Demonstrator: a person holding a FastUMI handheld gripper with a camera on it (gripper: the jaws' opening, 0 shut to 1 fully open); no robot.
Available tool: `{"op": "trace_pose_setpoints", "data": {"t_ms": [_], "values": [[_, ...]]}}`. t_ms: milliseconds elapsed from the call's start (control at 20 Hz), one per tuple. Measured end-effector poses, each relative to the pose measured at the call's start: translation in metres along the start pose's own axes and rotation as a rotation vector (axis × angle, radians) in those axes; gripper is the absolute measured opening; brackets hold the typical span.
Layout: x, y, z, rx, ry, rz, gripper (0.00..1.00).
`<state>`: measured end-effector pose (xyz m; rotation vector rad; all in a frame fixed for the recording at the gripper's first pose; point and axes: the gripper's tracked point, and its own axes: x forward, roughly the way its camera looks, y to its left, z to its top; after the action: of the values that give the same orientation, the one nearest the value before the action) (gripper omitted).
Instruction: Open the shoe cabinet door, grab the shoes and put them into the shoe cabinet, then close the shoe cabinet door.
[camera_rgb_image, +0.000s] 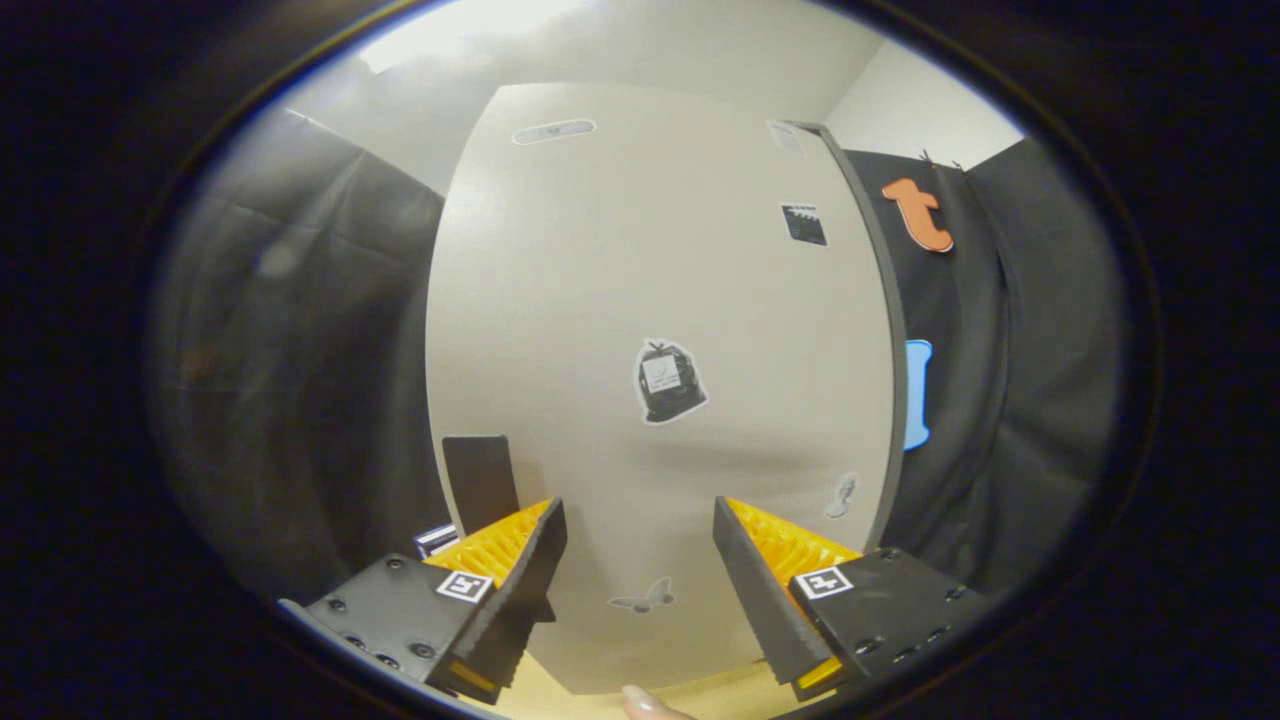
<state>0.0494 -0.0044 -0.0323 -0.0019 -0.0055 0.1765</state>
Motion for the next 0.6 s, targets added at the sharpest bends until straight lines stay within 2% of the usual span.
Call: {"op": "trace_pose_setpoints", "data": {"t_ms": [600], "values": [[0.048,0.025,-0.004,-0.071,0.001,-0.050,0.94]]}}
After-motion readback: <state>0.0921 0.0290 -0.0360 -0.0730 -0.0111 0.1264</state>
